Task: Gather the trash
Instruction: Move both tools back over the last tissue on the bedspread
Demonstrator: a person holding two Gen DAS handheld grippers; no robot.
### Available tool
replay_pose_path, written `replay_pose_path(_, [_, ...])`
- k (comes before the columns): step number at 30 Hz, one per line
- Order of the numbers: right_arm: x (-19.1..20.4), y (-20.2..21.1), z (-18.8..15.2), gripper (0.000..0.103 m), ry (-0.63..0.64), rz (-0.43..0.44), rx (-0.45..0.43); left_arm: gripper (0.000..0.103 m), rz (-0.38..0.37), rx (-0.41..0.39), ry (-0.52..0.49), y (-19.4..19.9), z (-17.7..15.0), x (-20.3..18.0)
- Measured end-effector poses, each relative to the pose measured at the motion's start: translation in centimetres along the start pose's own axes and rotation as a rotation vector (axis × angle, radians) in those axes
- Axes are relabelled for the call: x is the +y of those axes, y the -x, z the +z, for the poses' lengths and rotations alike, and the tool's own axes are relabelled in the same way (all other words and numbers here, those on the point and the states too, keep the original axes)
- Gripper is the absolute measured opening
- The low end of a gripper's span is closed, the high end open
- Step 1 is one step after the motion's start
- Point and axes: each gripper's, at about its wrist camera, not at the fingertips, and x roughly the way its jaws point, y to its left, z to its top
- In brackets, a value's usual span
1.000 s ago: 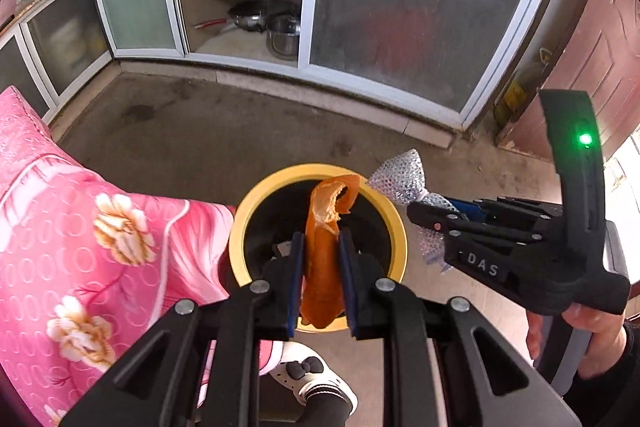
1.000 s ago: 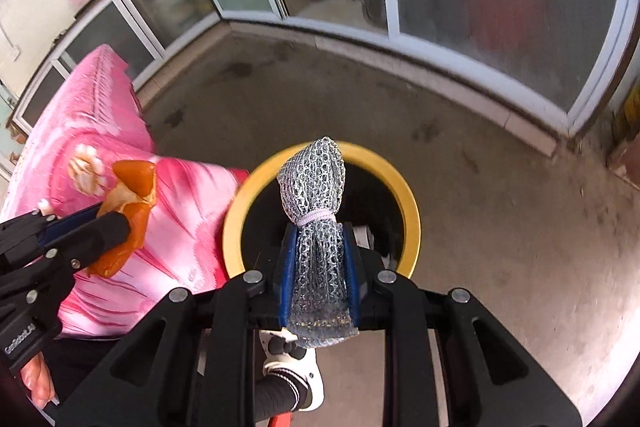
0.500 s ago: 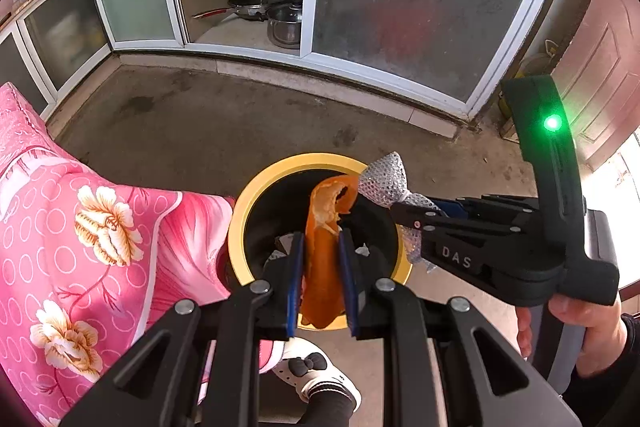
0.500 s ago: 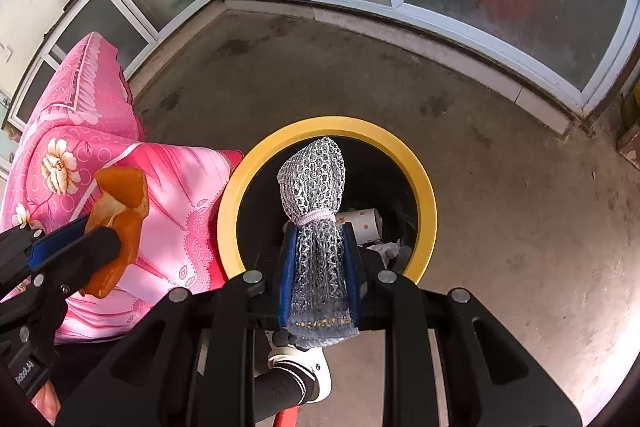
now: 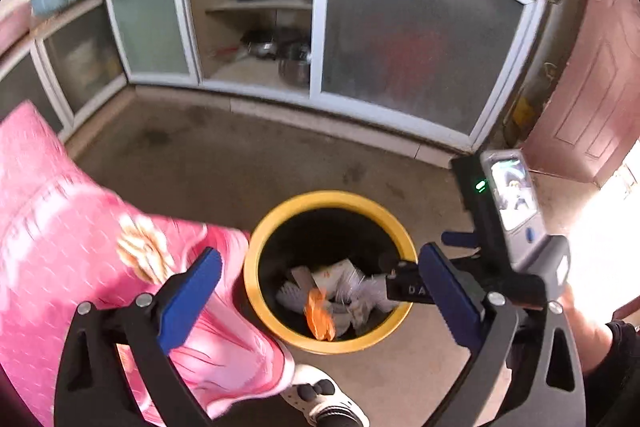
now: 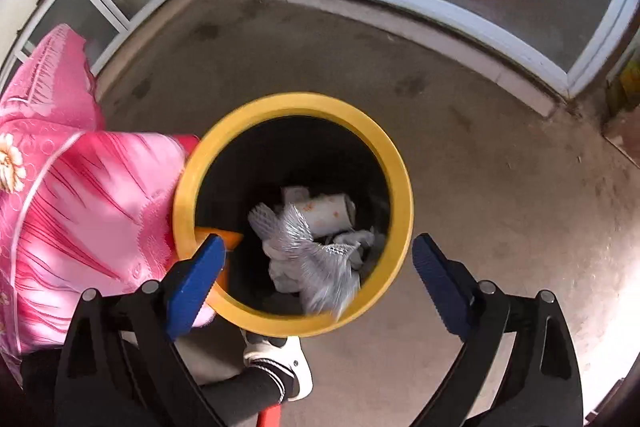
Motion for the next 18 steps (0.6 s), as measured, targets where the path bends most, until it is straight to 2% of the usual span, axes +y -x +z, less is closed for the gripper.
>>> replay_pose_path(2, [-0.5, 1.0, -0.3, 0.09, -0.008, -0.016, -0.025, 0.095, 0.027, -0.019, -0.001, 1.3, 0.1, 0.0])
replay_pose_path(9, [-1.8, 6.9, -0.9, 0.09, -0.025, -0.095, -0.211, 0.095, -0.044, -0.139, 0.101, 6.8, 0.6, 1.7])
replay_pose_path(12, [-1.6, 9.8, -1.5, 0.091, -0.021, -0.112, -0.299, 0.095, -0.048, -0.196, 0.133, 9.1, 1.0, 2.0])
replay_pose_path(18, [-0.4, 14.3, -3.0, 0.095, -0.013, -0.079, -0.435, 0.095, -0.152, -0.256, 0.163, 12.6, 0.3, 1.9])
